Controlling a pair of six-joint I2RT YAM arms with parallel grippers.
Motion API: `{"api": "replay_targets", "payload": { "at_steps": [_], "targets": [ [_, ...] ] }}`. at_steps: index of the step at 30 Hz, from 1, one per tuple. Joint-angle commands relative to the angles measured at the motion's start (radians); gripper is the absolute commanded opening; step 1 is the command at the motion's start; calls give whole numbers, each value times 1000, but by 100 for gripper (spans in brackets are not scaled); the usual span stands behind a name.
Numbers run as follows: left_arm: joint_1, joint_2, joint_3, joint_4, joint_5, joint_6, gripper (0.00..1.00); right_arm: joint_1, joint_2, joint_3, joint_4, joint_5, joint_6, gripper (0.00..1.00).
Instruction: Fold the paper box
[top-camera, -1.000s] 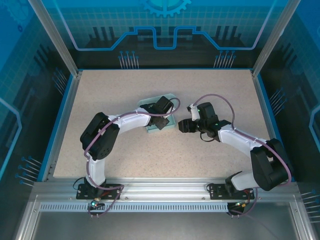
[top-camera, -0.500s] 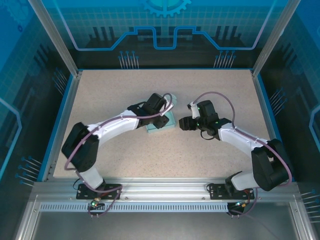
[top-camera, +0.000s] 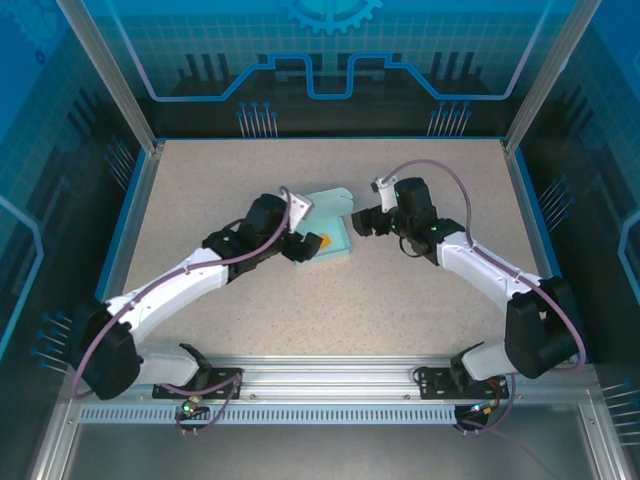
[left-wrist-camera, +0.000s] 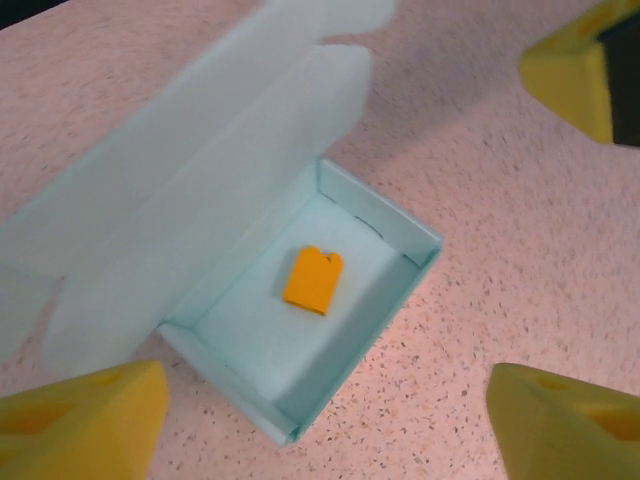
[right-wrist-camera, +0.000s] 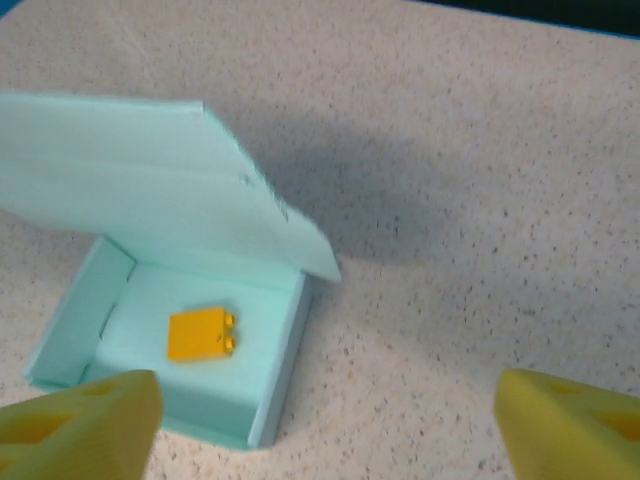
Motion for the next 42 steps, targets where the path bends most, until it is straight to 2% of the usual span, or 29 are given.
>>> {"api": "replay_targets", "payload": {
  "at_steps": [1,5,12,19,25,33,42],
  "targets": [
    [74,-87,-56,62,13,-116,94,-6,38,60,-5,18,-59,97],
    [160,-158,-115,71,35,-200,99,-21,79,106,-26,-34,-104,100],
    [270,-200,-179,92,99,-257,99,-90,139,171,-41,-239,-159,97],
    [343,-212,-251,198,203,-231,99,-130,196,227,-67,-429,-291,93],
    [383,-197,-272,221,297,-149,99,-145,271,313,-150,-552,-405,87],
    [386,-101,-261,300,385,-103,95,-146,338,381,-214,-510,-450,81],
    [378,59,-207,361,346,-59,86,-126,391,377,-189,-421,-469,68]
  ]
}}
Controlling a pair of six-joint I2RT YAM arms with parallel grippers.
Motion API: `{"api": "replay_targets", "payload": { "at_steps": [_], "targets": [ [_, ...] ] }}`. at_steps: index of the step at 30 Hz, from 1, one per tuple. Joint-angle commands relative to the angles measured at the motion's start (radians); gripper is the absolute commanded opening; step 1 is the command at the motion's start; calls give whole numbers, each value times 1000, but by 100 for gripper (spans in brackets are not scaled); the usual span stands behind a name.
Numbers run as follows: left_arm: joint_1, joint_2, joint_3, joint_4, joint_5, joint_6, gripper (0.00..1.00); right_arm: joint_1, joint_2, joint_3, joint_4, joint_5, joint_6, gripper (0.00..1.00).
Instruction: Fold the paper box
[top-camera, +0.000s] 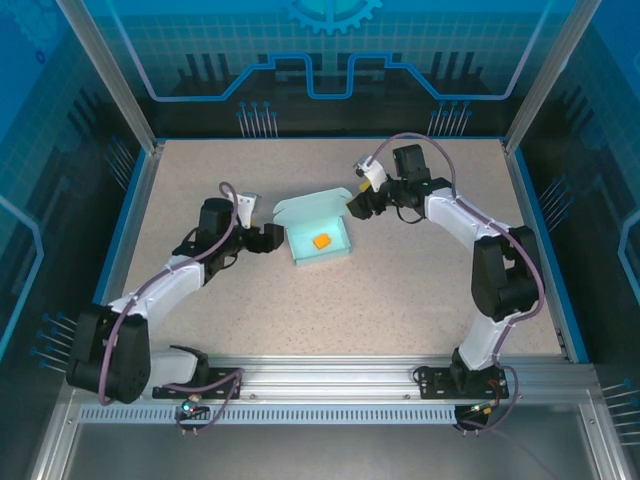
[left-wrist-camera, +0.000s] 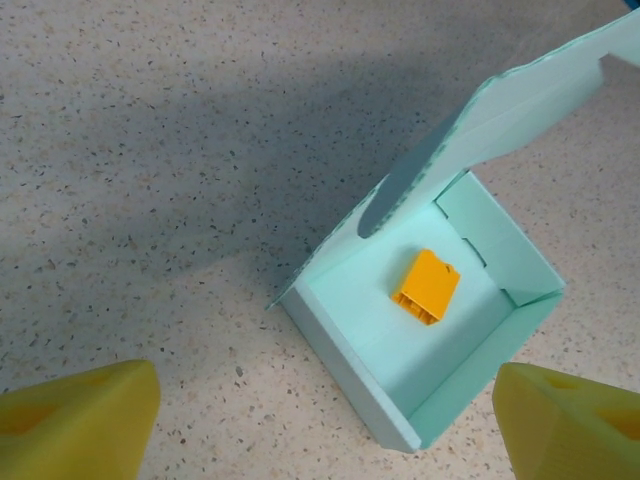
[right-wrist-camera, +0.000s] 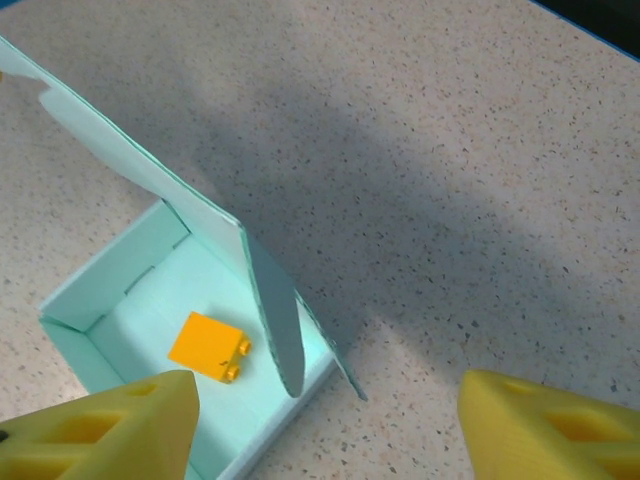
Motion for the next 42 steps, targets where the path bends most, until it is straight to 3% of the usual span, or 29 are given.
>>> {"api": "replay_targets", "payload": {
  "at_steps": [1,20,42],
  "targets": [
    [1,52,46,66,6,44,84,8,40,22,-12,40,-31,67],
    [-26,222,159,49,20,115,43,44,104,68,-26,55,-99,37],
    [-32,283,229,-24,45,126,23,58,136,88,-35,15,-95,15]
  ]
}}
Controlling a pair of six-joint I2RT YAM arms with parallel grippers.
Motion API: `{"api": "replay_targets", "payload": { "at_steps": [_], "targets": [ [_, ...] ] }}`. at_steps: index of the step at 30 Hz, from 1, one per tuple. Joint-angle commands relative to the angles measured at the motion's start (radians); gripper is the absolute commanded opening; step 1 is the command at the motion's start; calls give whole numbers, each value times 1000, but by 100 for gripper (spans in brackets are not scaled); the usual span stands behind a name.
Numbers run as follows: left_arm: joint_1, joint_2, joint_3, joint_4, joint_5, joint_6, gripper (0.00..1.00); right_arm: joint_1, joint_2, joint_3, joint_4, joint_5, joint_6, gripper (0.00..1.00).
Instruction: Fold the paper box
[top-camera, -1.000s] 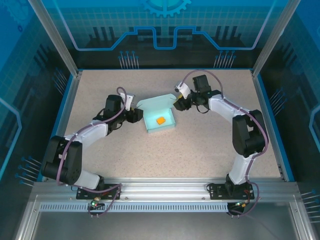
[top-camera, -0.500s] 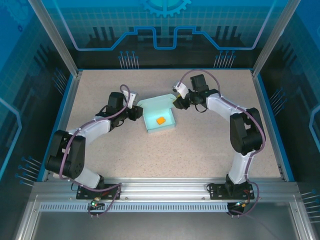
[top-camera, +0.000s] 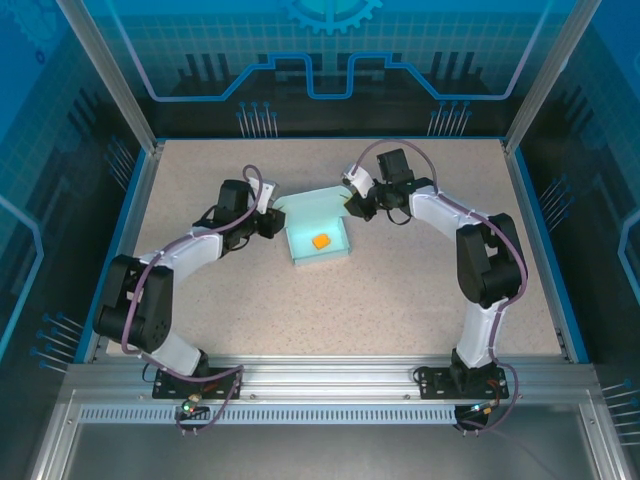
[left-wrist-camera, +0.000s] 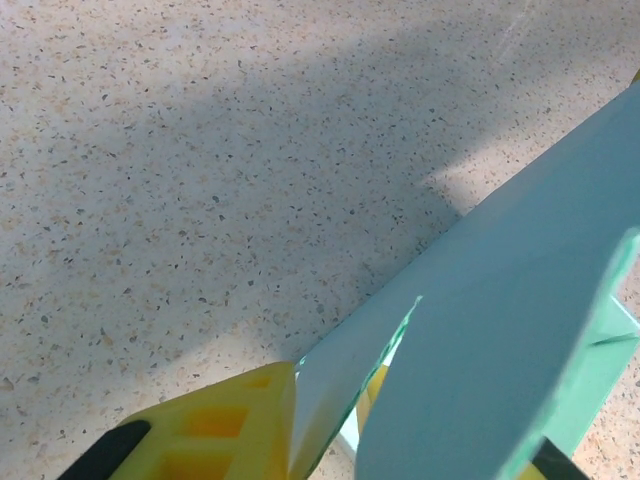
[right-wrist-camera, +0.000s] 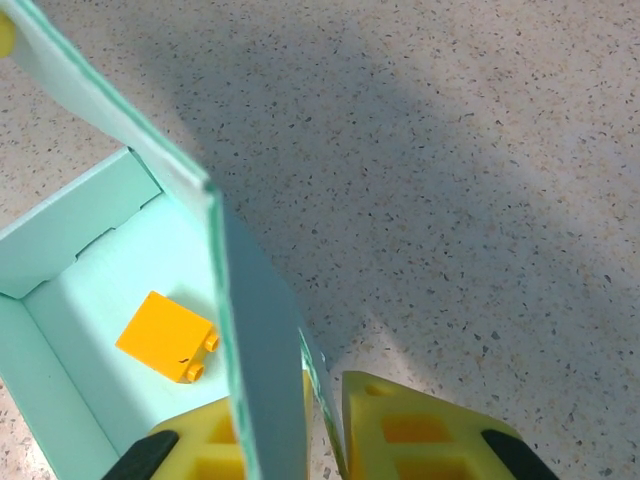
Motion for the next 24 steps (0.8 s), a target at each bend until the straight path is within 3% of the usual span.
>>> {"api": "replay_targets", "payload": {
  "at_steps": [1,14,24],
  "targets": [
    [-10,15,32,-26,30,15,22,13,19,27,-23,-33,-3,14],
    [-36,27,64,-63,-16,37,12,25,10,28,-33,26,38,5],
    [-108,20,79,-47,-226,-94,4,108,-28,7,1,287,305,0]
  ]
}}
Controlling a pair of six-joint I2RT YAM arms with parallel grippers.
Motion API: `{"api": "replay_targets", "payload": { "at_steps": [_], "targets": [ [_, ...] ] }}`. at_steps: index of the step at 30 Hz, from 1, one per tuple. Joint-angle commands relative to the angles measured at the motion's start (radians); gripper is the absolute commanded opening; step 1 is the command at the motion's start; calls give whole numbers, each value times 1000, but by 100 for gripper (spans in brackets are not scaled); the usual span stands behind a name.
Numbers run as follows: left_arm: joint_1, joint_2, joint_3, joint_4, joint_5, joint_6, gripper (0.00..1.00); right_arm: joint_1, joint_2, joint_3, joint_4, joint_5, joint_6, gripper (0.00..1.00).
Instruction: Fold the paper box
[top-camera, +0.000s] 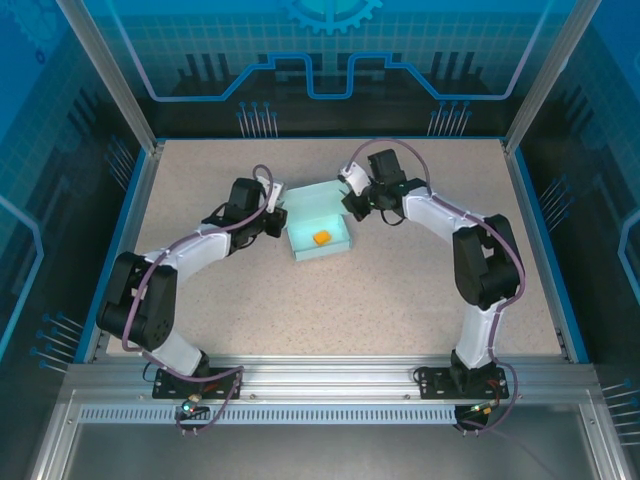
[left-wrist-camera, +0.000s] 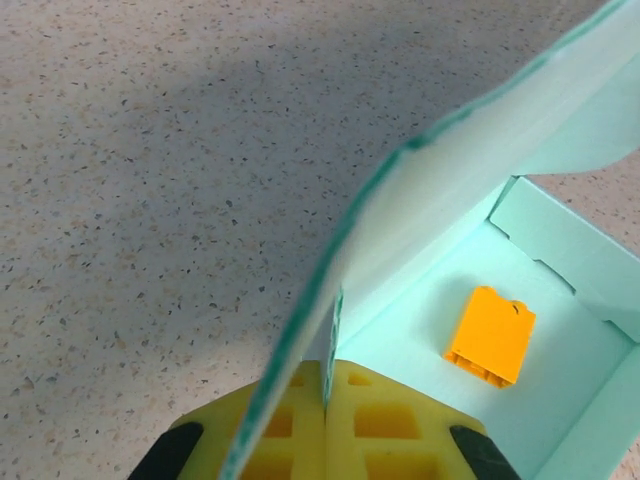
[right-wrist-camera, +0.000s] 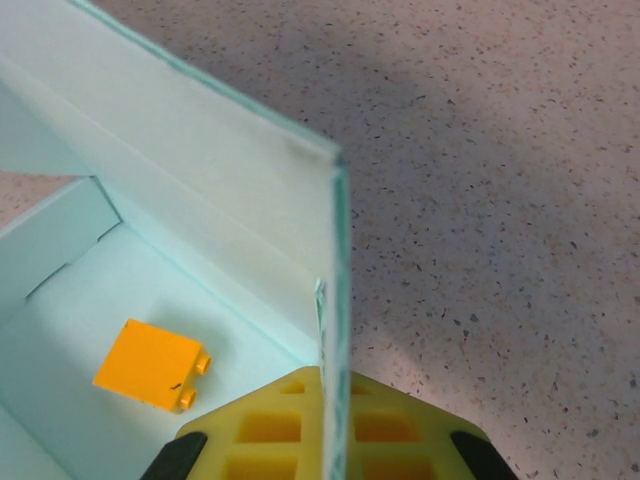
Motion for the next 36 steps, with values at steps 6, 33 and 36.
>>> {"api": "replay_targets", "payload": {
  "at_steps": [6,33,36],
  "targets": [
    [-82,9,53,14,-203,-188,3,104,-28,-5,-12,267,284,0],
    [-214,76,101,82,-537,-521,1,204,-101,-144,209,560,580,0],
    [-230,72,87,106,-578,-539,1,205,-109,-161,232,565,614,0]
  ]
}}
